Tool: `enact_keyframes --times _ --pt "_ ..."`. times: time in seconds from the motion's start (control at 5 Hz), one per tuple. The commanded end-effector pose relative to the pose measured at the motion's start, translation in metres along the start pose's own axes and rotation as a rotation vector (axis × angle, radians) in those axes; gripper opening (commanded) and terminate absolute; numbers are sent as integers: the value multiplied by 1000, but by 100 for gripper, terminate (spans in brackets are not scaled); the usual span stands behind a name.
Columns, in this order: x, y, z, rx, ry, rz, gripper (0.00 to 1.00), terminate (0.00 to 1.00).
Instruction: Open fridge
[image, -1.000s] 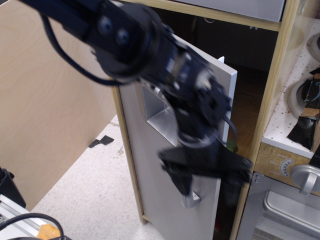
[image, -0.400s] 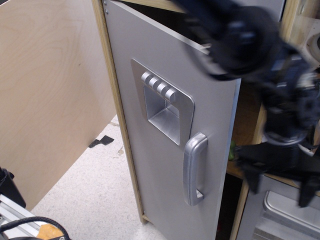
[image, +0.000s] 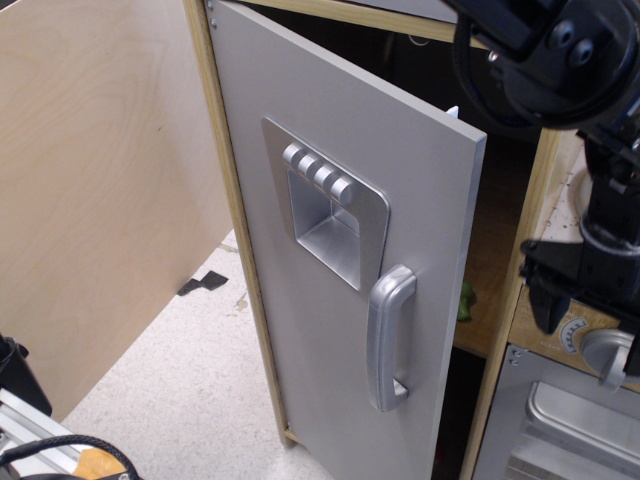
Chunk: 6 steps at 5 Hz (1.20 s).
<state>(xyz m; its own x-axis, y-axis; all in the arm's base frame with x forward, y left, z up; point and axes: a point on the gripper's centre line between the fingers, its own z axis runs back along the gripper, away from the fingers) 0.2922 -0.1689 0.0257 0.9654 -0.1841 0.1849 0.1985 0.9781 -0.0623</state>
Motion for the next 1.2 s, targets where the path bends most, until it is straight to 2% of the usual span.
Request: enact_keyframes --times 0.0,0.2,0.4,0.6,1.0 --pt "18 39 18 37 -29 -83 100 0" --pt "18 61 24 22 42 -108 100 0" --pt "5 67 32 -2 82 -37 100 0" --pt "-13 69 41 -15 109 34 100 0" --pt "-43 75 59 22 116 121 100 0"
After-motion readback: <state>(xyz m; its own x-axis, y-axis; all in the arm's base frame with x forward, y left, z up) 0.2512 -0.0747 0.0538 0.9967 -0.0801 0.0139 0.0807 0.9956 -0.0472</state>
